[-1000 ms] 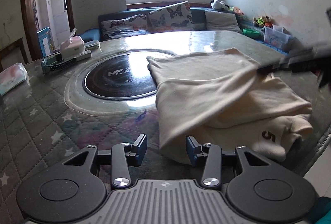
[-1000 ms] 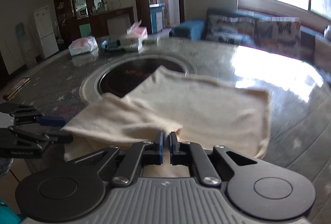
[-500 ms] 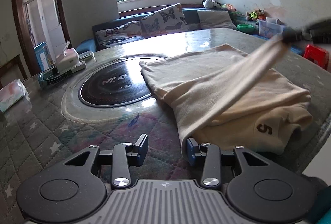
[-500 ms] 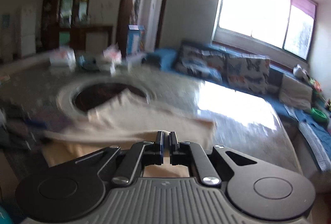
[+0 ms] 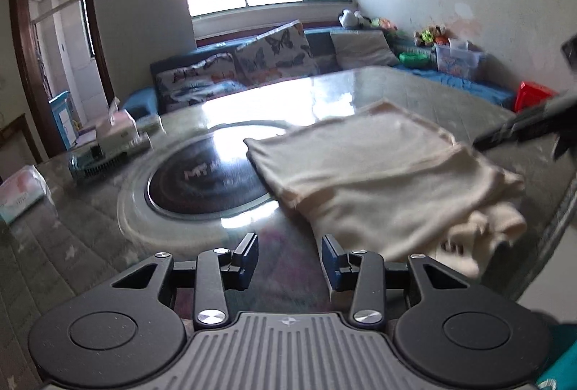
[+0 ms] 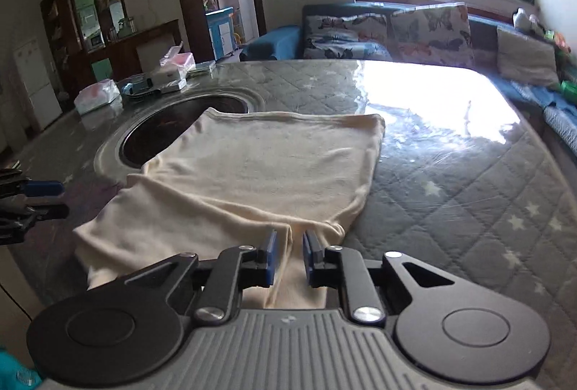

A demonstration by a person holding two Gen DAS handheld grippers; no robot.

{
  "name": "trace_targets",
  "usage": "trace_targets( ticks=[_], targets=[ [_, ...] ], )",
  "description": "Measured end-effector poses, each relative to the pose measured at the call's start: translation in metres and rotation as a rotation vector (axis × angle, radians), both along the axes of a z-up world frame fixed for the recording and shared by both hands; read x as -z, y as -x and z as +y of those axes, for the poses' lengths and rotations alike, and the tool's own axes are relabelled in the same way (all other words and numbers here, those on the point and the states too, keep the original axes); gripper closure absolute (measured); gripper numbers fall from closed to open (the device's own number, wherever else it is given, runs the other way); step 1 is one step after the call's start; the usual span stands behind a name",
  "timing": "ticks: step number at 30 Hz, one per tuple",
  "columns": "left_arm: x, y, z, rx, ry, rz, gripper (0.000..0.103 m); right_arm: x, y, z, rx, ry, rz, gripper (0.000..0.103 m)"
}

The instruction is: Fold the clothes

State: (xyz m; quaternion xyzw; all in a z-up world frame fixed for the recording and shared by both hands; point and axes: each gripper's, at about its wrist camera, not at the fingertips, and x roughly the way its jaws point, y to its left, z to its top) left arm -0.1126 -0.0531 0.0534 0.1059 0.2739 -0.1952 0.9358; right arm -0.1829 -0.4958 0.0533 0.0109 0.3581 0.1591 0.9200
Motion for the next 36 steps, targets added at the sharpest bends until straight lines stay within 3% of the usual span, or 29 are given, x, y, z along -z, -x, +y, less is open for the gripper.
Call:
trace_targets(
  ticks=[5,8,13,19,24,30,36],
  targets=[
    [-0.002,-0.016,-0.012,0.034,0.023,-0.003,0.07,0.018,-0.016,0.011,-0.008,0.008,0.017,0.085],
    [0.002,-0.028,-0.025,0.073,0.038,0.008,0.081,0.017,-0.012,0.015,-0.01,0.032,-0.012,0.095],
    [0.014,-0.051,-0.048,0.123,0.049,0.034,0.082,-0.001,-0.005,0.018,0.007,0.079,-0.106,0.097],
    [0.034,-0.072,-0.042,0.07,0.033,0.092,0.082,0.014,-0.015,0.013,0.049,0.107,-0.065,0.096],
    [0.026,-0.069,-0.031,0.038,0.051,0.087,0.082,0.008,-0.011,0.007,0.06,0.116,-0.093,0.095],
    [0.019,-0.069,-0.049,0.086,0.059,0.057,0.082,-0.003,-0.009,0.019,-0.014,0.109,-0.145,0.094],
    [0.034,-0.076,-0.053,0.092,0.019,0.087,0.08,0.018,-0.02,0.032,-0.069,0.143,-0.091,0.094]
  ],
)
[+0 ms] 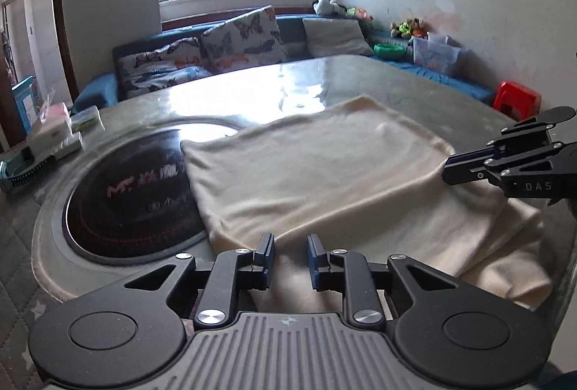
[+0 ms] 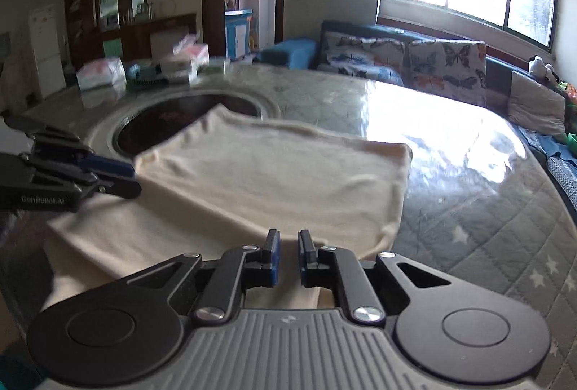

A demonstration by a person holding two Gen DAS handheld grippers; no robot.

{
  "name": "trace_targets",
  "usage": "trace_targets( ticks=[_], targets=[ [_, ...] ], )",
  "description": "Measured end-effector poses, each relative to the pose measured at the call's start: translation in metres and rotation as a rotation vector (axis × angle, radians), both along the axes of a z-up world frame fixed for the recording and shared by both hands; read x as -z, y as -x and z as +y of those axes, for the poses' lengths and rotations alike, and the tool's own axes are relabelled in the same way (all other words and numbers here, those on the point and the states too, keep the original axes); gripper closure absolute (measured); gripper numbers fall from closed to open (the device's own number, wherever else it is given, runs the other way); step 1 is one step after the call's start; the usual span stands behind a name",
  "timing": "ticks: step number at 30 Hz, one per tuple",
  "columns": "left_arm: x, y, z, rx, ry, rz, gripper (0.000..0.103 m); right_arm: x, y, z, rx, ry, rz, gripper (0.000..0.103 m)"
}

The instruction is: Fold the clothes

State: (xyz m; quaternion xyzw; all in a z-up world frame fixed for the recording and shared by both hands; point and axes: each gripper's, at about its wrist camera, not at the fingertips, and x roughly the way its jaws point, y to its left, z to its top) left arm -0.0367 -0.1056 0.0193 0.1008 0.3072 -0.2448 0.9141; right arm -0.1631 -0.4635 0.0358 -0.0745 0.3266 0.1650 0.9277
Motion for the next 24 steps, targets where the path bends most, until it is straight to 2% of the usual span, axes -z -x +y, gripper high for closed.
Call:
trace_targets(
  ticks=[4,7,11,14,21,24],
  targets=[
    [-0.007,0.012,0.003,0.016,-0.008,-0.027,0.08,-0.003,0.009,-0.001,-0.01,0.008,0.004,0.094],
    [-0.009,0.026,0.002,0.062,-0.023,-0.053,0.08,-0.009,0.025,-0.001,-0.038,0.004,0.006,0.094],
    [-0.004,0.043,-0.001,0.121,-0.063,-0.069,0.079,-0.001,0.04,0.001,-0.061,0.036,0.03,0.094],
    [0.001,0.053,-0.001,0.133,-0.107,-0.094,0.079,0.0,0.046,0.001,-0.059,0.041,0.021,0.093],
    [0.005,0.059,0.005,0.121,-0.112,-0.08,0.079,0.001,0.05,0.004,-0.071,0.036,0.024,0.092],
    [-0.002,0.07,0.009,0.15,-0.122,-0.098,0.079,-0.003,0.052,0.004,-0.077,0.037,0.02,0.092]
  ],
)
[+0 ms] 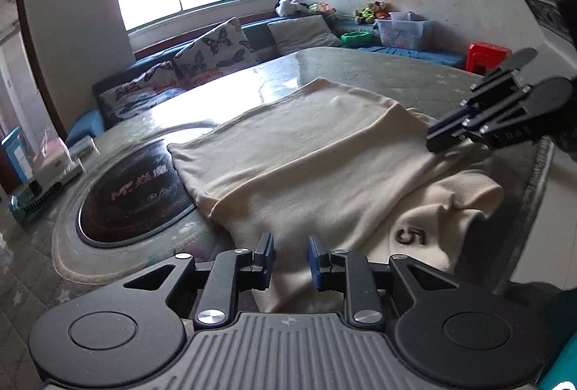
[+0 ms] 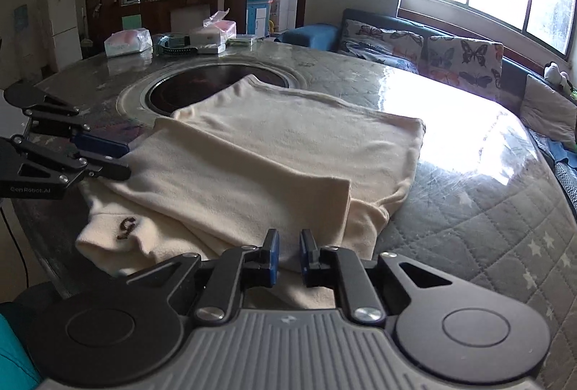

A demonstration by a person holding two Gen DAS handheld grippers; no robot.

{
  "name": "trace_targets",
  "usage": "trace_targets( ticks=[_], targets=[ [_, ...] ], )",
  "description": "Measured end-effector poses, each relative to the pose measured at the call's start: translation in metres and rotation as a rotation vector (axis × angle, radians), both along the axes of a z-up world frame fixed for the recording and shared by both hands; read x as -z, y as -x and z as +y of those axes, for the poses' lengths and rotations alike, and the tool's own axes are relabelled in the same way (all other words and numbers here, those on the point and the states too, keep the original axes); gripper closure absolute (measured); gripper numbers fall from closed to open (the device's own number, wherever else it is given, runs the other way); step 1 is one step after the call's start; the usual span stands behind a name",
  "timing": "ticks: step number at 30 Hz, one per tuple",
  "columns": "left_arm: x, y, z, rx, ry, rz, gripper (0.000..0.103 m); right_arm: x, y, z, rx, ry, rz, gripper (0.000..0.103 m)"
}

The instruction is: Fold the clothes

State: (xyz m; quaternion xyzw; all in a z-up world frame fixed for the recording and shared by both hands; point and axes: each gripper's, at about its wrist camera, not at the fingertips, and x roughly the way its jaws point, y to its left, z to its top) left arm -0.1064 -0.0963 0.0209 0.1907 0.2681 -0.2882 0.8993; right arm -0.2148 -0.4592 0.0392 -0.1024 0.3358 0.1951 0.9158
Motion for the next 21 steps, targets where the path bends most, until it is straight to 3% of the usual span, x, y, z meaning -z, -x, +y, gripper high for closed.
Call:
trace_targets(
  ticks=[1,3,5,10,15,16,20,21],
  targets=[
    [-0.002,0.005,0.002,0.019,-0.006,-0.007,0.078,-0.003,0.002,0.0,-0.005,0.002,-0.003,0.092],
    [-0.005,0.016,0.005,0.076,-0.025,-0.018,0.065,-0.007,0.004,-0.001,-0.014,0.006,-0.006,0.091],
    [-0.003,0.027,0.005,0.136,-0.062,-0.042,0.061,-0.011,0.007,-0.003,-0.026,0.017,-0.005,0.083],
    [0.011,0.046,-0.007,0.234,-0.168,-0.1,0.061,-0.014,0.019,-0.002,-0.082,0.083,-0.008,0.078],
    [0.019,0.045,-0.019,0.284,-0.17,-0.147,0.061,-0.014,0.031,0.0,-0.126,0.143,-0.012,0.068],
    [0.02,0.045,-0.021,0.294,-0.167,-0.156,0.062,-0.014,0.033,0.0,-0.132,0.153,-0.013,0.067],
    [0.022,0.037,-0.026,0.283,-0.133,-0.144,0.089,-0.013,0.04,-0.001,-0.159,0.196,-0.015,0.061],
    [0.02,0.034,-0.025,0.267,-0.11,-0.136,0.091,-0.012,0.042,-0.001,-0.169,0.208,-0.013,0.061]
  ],
)
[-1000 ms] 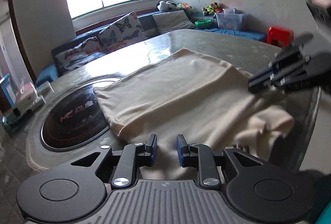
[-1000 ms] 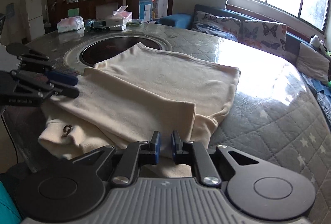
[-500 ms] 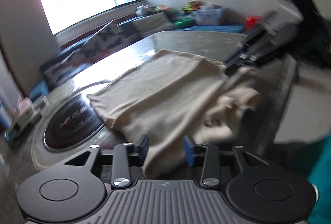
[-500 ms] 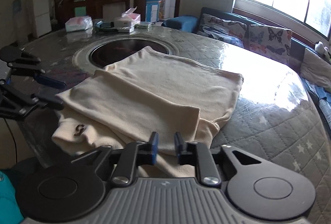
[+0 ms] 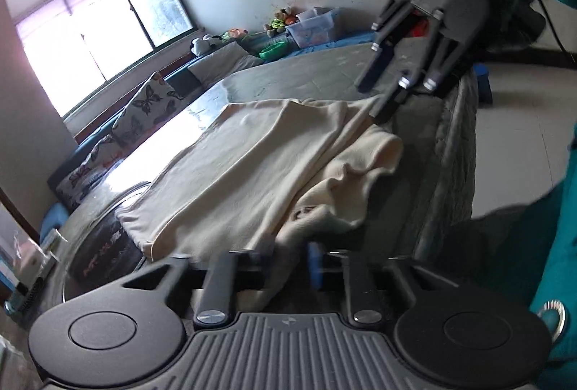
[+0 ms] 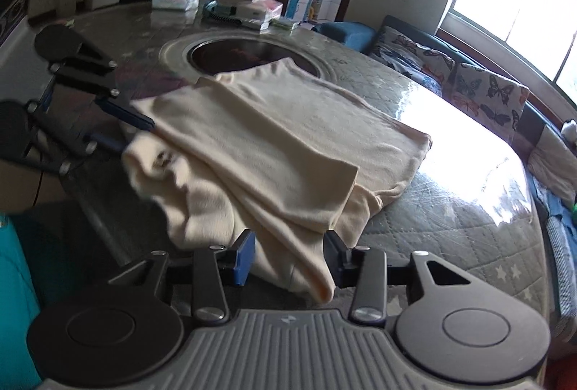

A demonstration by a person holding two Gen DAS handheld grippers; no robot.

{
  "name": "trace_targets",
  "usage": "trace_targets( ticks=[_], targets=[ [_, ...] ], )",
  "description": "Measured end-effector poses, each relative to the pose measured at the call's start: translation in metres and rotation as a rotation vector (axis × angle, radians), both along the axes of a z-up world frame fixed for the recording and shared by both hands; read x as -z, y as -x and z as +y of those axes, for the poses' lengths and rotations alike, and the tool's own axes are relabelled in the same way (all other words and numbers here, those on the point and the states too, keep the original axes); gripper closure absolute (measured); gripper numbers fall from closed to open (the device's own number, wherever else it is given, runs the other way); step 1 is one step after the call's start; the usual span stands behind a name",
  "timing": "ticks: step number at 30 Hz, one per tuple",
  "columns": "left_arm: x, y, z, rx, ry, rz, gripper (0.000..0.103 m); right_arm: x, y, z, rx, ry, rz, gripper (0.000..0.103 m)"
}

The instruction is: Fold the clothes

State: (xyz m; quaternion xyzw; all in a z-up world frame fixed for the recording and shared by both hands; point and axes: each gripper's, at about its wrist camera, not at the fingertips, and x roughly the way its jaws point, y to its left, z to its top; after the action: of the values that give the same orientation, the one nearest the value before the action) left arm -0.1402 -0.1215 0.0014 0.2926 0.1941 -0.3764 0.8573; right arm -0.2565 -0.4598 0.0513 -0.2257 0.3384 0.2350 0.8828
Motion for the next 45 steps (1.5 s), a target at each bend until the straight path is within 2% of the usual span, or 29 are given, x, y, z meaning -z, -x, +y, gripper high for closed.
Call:
trace_targets(
  ticks=[3,4,10,12,17,24,29,31,33,34,37,40,41,42,45],
  targets=[
    [-0.011,-0.013,0.005,-0.051,0.072,0.035,0.093,0.002,0.007,0.0,-0.035,0.034,0.0,0.054],
    [-0.015,-0.019,0.006,-0.071,0.095,0.049,0.093,0.003,0.009,0.001,-0.049,0.046,-0.007,0.047],
    [-0.034,-0.058,0.01,-0.141,0.2,0.15,0.093,0.006,0.011,0.012,-0.121,0.043,-0.067,0.045],
    [-0.037,-0.062,0.009,-0.154,0.21,0.162,0.093,0.007,0.004,0.017,-0.124,0.027,-0.085,0.045],
    [-0.038,-0.074,0.012,-0.202,0.245,0.214,0.093,0.013,-0.015,0.024,-0.131,-0.021,-0.098,0.053],
    [-0.032,-0.088,0.011,-0.237,0.254,0.259,0.093,0.017,-0.012,0.029,-0.157,-0.039,-0.083,0.051],
    [-0.032,-0.093,0.013,-0.241,0.265,0.285,0.093,0.02,-0.01,0.032,-0.144,-0.01,-0.127,0.052],
    [-0.032,-0.091,0.015,-0.238,0.26,0.286,0.093,0.022,-0.015,0.035,-0.123,0.004,-0.139,0.054],
    [-0.032,-0.086,0.018,-0.232,0.252,0.28,0.09,0.022,-0.023,0.037,-0.111,-0.012,-0.128,0.066],
    [-0.032,-0.082,0.021,-0.227,0.245,0.272,0.09,0.021,-0.027,0.037,-0.111,-0.031,-0.11,0.076],
    [-0.031,-0.068,0.027,-0.212,0.216,0.239,0.087,0.015,-0.037,0.033,-0.079,-0.098,-0.058,0.086],
    [-0.026,-0.049,0.032,-0.199,0.163,0.18,0.082,0.008,-0.042,0.025,-0.045,-0.165,-0.028,0.089],
    [-0.023,-0.044,0.033,-0.199,0.144,0.161,0.075,0.005,-0.044,0.022,-0.033,-0.189,-0.018,0.09],
    [-0.02,-0.04,0.033,-0.203,0.125,0.138,0.073,0.004,-0.044,0.021,-0.024,-0.203,-0.014,0.09],
    [-0.011,-0.032,0.032,-0.205,0.068,0.065,0.073,0.001,-0.042,0.02,-0.017,-0.214,-0.022,0.09]
  ],
)
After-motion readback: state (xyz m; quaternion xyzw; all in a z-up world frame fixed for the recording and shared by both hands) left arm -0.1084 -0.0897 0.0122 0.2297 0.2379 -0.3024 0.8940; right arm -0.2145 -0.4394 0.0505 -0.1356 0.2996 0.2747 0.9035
